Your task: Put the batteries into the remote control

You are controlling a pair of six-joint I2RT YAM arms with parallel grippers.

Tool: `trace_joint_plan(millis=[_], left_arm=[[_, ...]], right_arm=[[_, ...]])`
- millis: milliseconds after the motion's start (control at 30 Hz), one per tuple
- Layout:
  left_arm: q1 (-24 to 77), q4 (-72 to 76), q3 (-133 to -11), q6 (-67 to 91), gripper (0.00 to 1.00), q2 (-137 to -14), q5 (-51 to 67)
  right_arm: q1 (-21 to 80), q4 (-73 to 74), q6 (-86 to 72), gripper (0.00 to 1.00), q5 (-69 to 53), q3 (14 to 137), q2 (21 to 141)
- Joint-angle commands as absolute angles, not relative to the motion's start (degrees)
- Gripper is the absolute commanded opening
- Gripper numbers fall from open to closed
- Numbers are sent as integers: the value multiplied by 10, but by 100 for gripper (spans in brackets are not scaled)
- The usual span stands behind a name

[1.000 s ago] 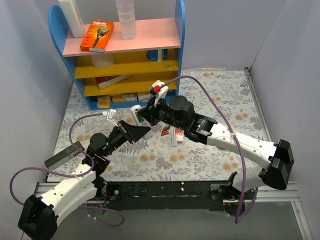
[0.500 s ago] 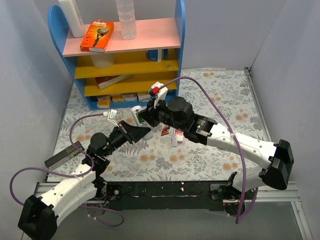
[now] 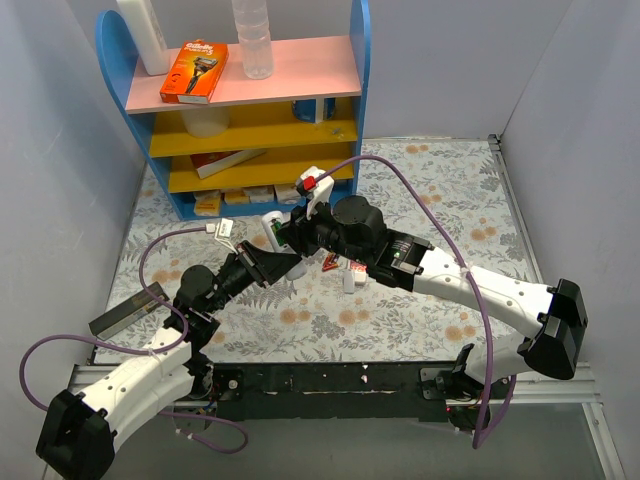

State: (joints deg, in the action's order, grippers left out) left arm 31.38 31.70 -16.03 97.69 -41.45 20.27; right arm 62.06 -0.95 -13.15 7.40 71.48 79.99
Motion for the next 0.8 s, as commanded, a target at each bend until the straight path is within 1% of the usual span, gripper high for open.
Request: trace_joint_plan(millis=[0,100,133,167,233,267,300,333,433,467,500,533,567,600,700,767], left_arm=[[314,360,-178,977,0,-410,214],[314,359,-175,980,0,-410,214],[314,359,-175,980,0,-411,215],[314,359,-173,982,0,-411,216],[314,359,-172,984,0,-412,216],[313,359,-171,986,0,-413,220],[314,358,-172,988,0,-413,221],[314,357,-173,988,0,-416,224],[314,359,-177,988,0,-423,236],[314,359,-178,988,0,-426,240],[314,360,-179,989,0,-429,250],[314,360,-180,989,0,-431,256],[314,360,-182,988,0,-433,262],[314,365,-184,986,0,-439,274],[314,373,-185,986,0,-449,293],[314,375,-192,983,0,-452,308]], right_arm=[[620,-1,-117,31,107,743,794],[620,17,-104,34,100,755,789],[620,18,-98,36,96,759,787],[620,19,-91,41,89,770,784],[619,27,-58,43,74,779,779],[619,29,-43,48,68,783,772],[618,37,-27,50,55,785,767],[617,42,18,51,42,787,762],[609,72,77,55,13,793,740],[601,80,127,56,4,791,735],[599,87,150,57,-36,788,730],[597,100,172,59,-46,786,725],[592,106,224,63,-62,783,716],[589,112,244,64,-94,781,711],[582,145,308,65,-145,789,707],[575,166,324,61,-166,802,713]])
